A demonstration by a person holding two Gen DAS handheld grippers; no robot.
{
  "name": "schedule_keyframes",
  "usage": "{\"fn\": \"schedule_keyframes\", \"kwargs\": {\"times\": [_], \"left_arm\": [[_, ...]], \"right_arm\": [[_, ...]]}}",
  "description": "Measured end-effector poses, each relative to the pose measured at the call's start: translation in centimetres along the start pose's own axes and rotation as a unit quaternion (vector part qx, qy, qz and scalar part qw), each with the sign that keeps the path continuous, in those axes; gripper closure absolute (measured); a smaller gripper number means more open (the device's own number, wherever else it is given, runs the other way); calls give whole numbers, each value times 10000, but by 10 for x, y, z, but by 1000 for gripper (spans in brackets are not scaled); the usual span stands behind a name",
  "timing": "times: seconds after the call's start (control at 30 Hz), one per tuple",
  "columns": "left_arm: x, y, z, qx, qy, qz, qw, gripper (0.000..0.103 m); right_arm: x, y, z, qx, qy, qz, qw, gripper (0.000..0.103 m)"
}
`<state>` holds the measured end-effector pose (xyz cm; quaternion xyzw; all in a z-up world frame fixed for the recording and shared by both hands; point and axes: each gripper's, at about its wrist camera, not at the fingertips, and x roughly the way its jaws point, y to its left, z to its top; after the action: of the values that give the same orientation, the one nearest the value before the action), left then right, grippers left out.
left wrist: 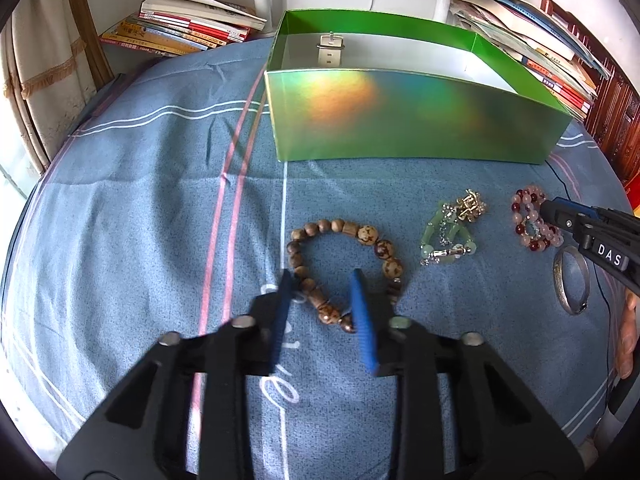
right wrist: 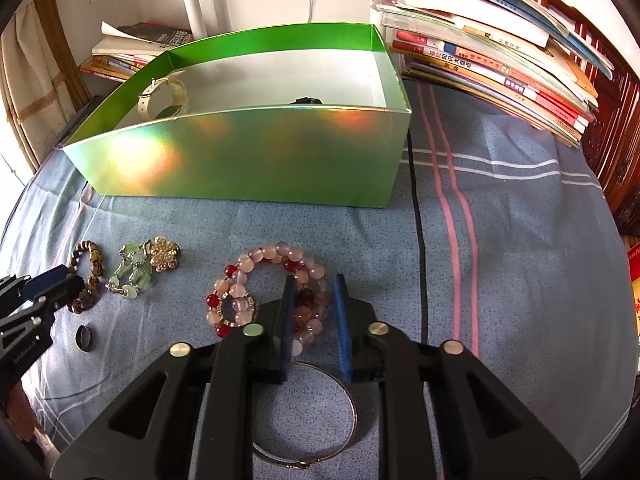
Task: Organize jewelry
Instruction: 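Grasp the brown wooden bead bracelet with the left tool while the right tool grasps the pink bead bracelet, then lift both bracelets and carry them over the green box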
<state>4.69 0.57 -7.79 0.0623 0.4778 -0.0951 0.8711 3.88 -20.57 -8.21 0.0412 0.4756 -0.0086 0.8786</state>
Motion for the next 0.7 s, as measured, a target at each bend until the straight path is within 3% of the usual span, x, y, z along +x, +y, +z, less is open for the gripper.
{"fn": "schedule_keyframes", "kwargs": {"times": [0.07,0.13,0.47,0.7], "left_arm": [[0,0,0,14,8,4,10000,94],[-1,4,0,-39,35,-15,10000,95],[-37,20,16,-201,-433,-68,9988,95],[-47,24,18,-283,-530,-79,9982,95]], "right_arm": [[-1,0,0,8,-4,40,10000,87],[-4,-2,1,22,-45,48,10000,95],[-42,-1,14,44,-555,110,9984,95],[-47,-9,14,101,-617,76,9980,95]]}}
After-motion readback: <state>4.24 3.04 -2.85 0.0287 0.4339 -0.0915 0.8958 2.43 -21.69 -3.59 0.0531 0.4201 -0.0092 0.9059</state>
